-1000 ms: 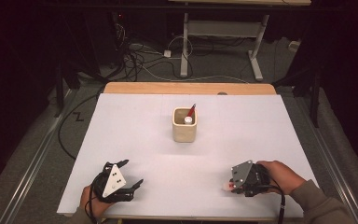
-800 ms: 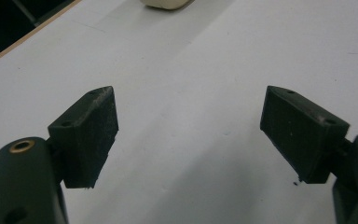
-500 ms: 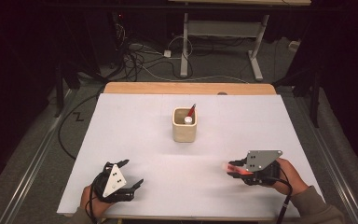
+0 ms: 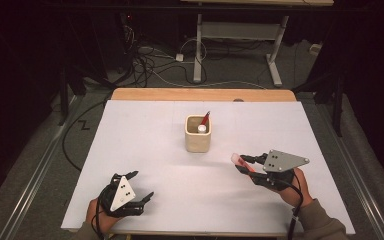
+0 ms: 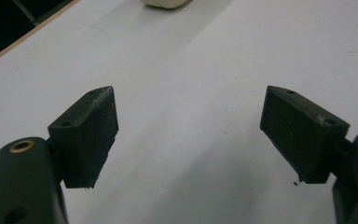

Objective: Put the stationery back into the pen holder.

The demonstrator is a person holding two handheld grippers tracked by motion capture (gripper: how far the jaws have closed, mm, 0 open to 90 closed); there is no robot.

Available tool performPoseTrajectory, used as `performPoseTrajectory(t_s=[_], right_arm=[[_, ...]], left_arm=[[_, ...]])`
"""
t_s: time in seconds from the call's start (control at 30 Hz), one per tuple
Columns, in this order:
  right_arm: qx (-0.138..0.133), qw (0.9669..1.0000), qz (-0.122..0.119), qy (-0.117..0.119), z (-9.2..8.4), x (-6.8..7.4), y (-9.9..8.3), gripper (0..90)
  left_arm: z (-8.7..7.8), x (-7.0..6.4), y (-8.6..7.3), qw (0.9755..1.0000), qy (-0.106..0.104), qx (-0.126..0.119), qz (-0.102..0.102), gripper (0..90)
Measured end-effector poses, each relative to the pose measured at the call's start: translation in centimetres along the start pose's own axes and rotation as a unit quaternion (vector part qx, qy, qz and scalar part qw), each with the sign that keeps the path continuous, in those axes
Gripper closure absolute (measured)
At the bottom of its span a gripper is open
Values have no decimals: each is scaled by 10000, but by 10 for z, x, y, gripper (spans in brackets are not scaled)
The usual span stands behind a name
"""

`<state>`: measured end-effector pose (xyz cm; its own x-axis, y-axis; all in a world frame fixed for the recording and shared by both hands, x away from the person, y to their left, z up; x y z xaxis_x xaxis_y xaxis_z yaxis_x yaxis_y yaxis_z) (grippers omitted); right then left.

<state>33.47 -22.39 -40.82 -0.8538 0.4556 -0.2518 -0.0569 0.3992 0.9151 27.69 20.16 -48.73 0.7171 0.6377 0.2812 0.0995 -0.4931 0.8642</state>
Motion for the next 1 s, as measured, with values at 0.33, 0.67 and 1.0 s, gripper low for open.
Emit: performPoseTrajectory(t_s=[0.33, 0.67, 1.0], right_arm=[[-406, 9984, 198, -336, 12, 3, 8, 662], [-614, 9957, 347, -604, 29, -3, 17, 662], [-742, 9930, 431, -813, 42, -9, 27, 662]], left_arm=[[0, 0, 0, 10000, -3, -15, 1, 185], [0, 0, 0, 10000, 0, -8, 9, 185], [-1, 0, 0, 10000, -9, -22, 5, 185]])
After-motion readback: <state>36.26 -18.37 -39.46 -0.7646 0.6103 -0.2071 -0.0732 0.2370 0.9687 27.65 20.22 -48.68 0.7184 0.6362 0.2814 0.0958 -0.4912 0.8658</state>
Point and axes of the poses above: each handheld gripper's, and its own axes: z roughly forward along the jaws, y roughly out of its top, x roughly to its left, the point moved 1 cm from there along z, roughly forward along the jaws, and after that the axes turned 9 degrees about -x, right-handed, at the moved point
